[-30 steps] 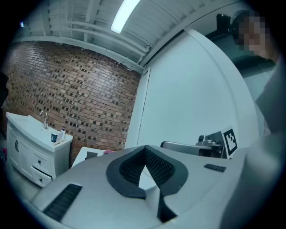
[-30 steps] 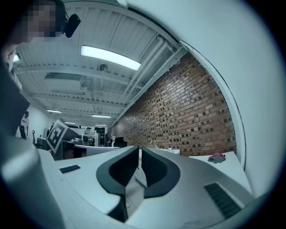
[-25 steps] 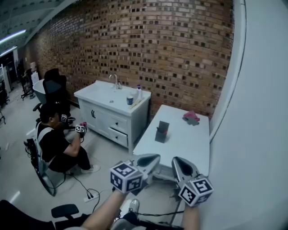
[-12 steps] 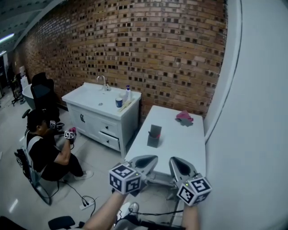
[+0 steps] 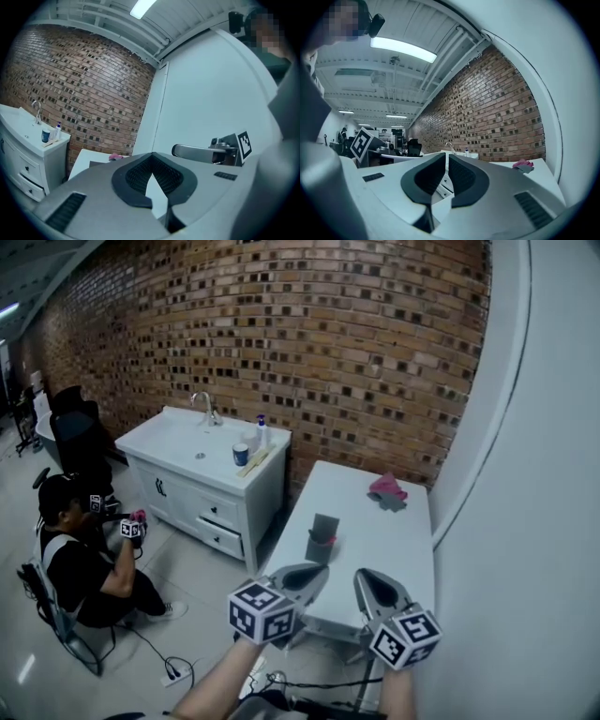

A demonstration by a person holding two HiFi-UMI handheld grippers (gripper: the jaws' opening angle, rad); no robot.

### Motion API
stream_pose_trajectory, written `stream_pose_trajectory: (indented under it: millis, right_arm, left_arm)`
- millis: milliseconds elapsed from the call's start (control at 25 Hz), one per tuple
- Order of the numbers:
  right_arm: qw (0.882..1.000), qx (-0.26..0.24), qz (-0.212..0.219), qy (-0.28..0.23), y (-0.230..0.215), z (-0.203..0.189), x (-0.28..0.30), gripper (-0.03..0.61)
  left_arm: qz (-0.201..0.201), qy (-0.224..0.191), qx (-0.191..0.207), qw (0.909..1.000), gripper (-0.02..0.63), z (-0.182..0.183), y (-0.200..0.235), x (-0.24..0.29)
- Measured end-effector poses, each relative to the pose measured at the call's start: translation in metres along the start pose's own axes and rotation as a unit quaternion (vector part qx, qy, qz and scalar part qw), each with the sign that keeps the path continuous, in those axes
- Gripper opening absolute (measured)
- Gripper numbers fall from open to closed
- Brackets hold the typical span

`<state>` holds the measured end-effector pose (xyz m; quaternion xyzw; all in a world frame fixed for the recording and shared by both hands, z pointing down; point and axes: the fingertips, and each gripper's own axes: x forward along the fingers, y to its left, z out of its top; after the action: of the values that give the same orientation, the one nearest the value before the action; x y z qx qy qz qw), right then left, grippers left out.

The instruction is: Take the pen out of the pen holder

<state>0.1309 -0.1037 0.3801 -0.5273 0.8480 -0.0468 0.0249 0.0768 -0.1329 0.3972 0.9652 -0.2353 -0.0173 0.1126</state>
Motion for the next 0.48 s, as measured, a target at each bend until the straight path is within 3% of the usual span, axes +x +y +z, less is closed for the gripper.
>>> stream_pose_trajectory:
  millis: [480]
  right_arm:
    - [0.999,0.016,-0.034,0.027,-0.036,-0.013,0.088,0.029]
  left_arm:
    - [-0.013,0.024,-0.006,0.9996,0.004,0.006,0.091,0.041]
